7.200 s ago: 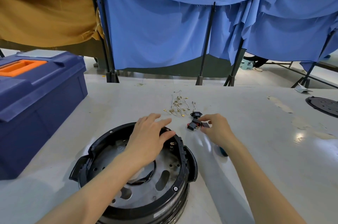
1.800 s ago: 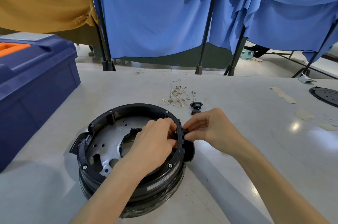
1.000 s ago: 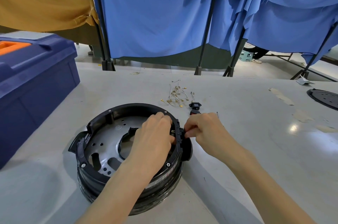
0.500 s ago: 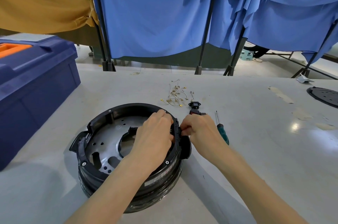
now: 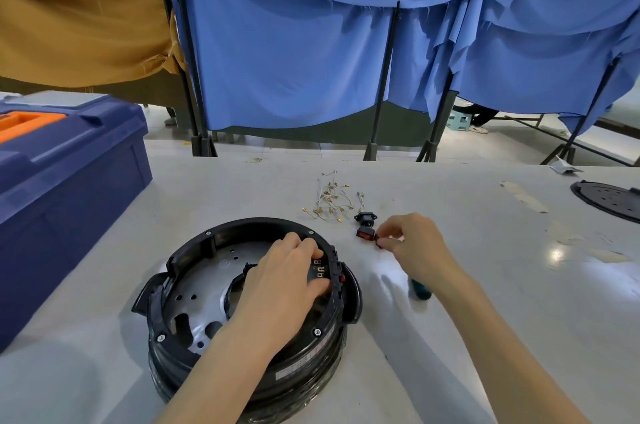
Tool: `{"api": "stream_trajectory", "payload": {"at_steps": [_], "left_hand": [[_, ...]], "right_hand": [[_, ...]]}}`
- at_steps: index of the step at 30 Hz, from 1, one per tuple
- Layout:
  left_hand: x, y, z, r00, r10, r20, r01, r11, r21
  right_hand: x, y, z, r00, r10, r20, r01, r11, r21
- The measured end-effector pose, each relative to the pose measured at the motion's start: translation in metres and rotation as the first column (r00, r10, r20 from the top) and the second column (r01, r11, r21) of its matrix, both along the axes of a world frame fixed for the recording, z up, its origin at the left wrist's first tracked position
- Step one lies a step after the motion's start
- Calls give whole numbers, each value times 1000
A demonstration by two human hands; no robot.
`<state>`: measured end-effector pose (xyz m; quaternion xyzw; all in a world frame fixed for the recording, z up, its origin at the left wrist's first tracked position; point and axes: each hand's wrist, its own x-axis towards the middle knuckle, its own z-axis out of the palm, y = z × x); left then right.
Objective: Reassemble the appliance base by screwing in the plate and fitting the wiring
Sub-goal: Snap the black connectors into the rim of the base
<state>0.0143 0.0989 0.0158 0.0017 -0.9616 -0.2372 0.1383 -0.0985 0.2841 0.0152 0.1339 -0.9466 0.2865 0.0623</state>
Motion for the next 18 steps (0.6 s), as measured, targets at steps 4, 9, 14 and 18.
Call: {"api": "stream_trajectory", "payload": {"at_steps": [4,9,14,18], "left_hand": [[-2,-1,-2,1000,-18,-19,16,998,-64],[-5,-5,-3,999,-34,-31,33,999,-39],[-8,-7,-4,999,-37,-23,36,999,-26],[-8,-7,-4,999,-34,-16,33,999,-16]], "right_hand": [[-21,-4,-18,994,-108,25,103,981,162],[-27,-20,-32,982,-171,-76,187,920,345],[-25,-20,-31,988,-147,-41,153,941,302],[-15,-19,-23,996,-89,6,85,968,236]]}}
